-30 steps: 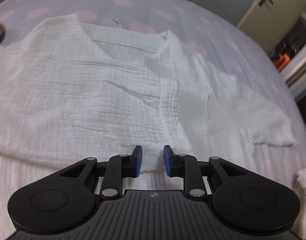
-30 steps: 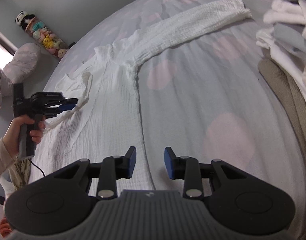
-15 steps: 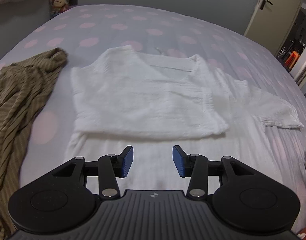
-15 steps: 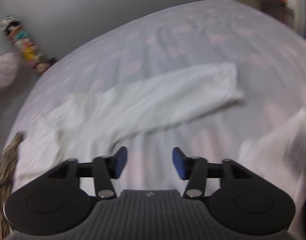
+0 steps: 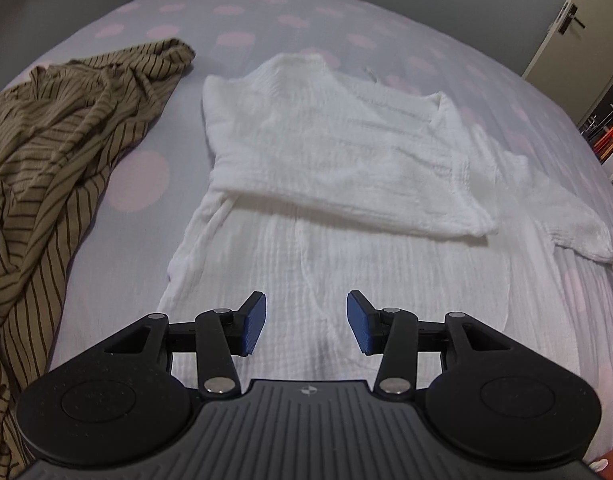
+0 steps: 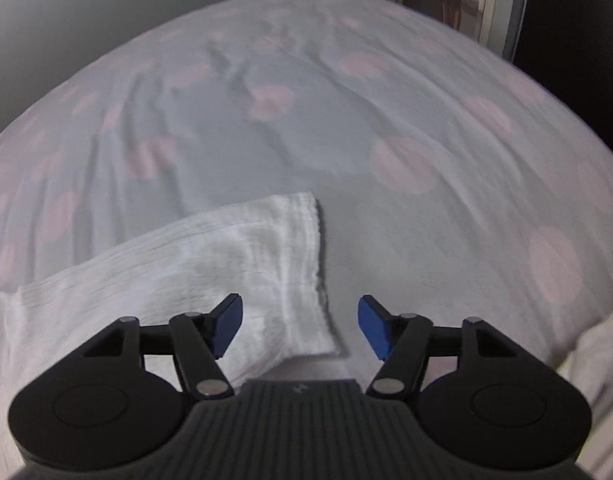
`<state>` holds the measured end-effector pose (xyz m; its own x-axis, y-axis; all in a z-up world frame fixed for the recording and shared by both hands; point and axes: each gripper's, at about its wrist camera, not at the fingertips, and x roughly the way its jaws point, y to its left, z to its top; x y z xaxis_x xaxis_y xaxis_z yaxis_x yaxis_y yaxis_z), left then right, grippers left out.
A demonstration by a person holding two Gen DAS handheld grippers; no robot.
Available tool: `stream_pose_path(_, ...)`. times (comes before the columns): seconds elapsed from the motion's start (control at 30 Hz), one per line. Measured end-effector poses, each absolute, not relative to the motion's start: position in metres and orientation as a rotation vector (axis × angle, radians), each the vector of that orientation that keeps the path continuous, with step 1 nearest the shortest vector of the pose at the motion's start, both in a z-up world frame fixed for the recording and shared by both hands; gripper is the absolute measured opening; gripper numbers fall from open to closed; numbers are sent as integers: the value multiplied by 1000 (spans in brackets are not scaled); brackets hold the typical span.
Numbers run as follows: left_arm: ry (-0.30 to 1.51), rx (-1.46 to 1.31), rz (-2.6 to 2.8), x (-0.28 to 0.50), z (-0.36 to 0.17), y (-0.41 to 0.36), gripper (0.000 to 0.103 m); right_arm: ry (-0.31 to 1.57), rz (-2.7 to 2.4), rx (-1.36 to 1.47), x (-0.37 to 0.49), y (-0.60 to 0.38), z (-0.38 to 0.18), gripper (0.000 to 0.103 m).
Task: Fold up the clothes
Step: 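Grasp the other sleeve cuff with the right tool and lift it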
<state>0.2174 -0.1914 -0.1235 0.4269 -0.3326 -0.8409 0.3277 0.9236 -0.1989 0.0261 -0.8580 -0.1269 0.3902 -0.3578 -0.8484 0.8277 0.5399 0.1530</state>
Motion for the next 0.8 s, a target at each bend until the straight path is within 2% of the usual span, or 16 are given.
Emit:
stream_pose_path(0.07, 1061, -2, -410, 220, -127, -193, 43, 862, -818, 669, 27, -867, -136, 43)
stream_pose_path(0.33, 1078, -20, -405, 232, -138, -202, 43, 894, -788, 667, 38, -869, -163, 41)
stream_pose_path(0.37, 1077, -25, -409, 232, -137, -202, 43, 896, -781, 649, 40, -867, -163, 33)
stream_pose_path(0.4, 1075, -30, -413, 231, -136, -201, 42, 895, -769, 637, 41, -865, -161, 18)
stream_pose_path(0.43, 1072, -34, -416, 230, -135, -200, 42, 892, -759, 633, 43, -864, -159, 15)
stream_pose_path(0.8, 1040, -80, -454, 223, -120, -183, 42, 805, -638, 562, 69, -825, -67, 13)
